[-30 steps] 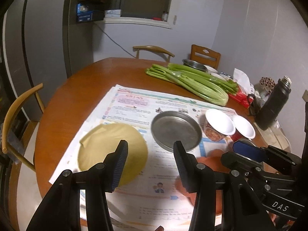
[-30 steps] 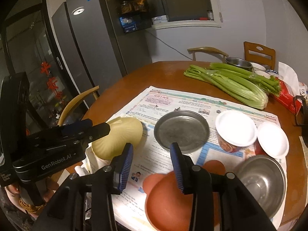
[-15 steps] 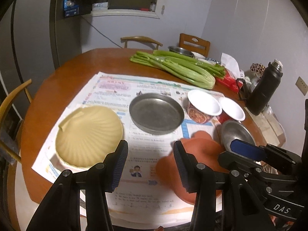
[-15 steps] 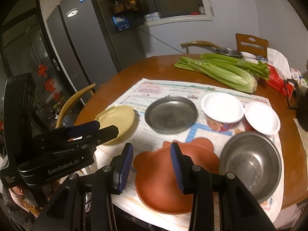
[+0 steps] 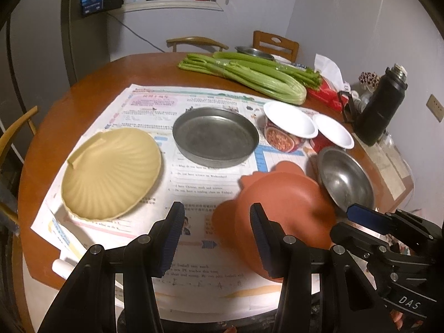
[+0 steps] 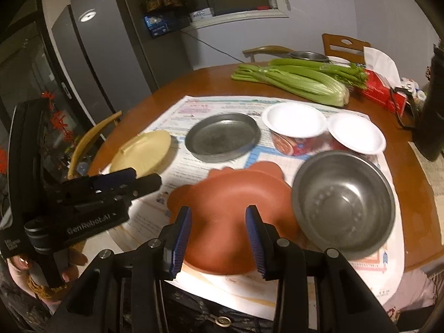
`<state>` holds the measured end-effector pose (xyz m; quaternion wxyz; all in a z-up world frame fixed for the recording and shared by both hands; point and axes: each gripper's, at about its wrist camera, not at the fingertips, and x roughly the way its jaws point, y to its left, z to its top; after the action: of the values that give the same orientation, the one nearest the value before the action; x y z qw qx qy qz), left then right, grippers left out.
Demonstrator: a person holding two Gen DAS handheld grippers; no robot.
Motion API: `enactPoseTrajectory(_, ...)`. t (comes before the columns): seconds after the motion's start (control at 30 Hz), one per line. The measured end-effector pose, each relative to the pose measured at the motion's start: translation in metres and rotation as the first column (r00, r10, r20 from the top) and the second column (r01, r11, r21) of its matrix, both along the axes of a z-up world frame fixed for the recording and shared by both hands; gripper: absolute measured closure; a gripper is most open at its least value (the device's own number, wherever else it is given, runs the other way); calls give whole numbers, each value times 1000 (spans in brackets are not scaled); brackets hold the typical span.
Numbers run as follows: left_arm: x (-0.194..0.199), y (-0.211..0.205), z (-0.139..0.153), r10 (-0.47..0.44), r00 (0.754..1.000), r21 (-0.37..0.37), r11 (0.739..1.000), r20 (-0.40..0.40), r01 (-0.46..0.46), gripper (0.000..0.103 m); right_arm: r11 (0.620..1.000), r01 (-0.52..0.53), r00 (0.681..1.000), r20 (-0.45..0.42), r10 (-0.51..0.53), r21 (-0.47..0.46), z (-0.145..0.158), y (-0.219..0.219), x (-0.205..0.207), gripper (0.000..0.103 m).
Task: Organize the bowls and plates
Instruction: 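Move the left tool to the rim of the orange bear plate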
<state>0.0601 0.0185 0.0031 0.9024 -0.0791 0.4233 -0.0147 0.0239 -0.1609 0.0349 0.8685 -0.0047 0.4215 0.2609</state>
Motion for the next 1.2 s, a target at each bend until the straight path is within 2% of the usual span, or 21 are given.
enactPoseTrajectory(0.33,6,-7,-18,-21,998,-11,1000,-58,21,52,997,56,998,-38,-58,-53,-19,-20,-7,63)
enactPoseTrajectory(0.5,10,-8,-24,-23,997,-22,1000,-73,21,52,994,101,988,-112,-105,-41,-34,-32,0,63)
enactPoseTrajectory(0.87,18,-16,-35,-38,995,-23,999,-91,36,52,988,137,981,-127,-145,-71,-50,-26,17,63)
enactPoseTrajectory(1.2,27,-19,-47,-30,993,-13,1000,-115,29,52,984,152,983,-89,-161,-97,-56,-20,29,63)
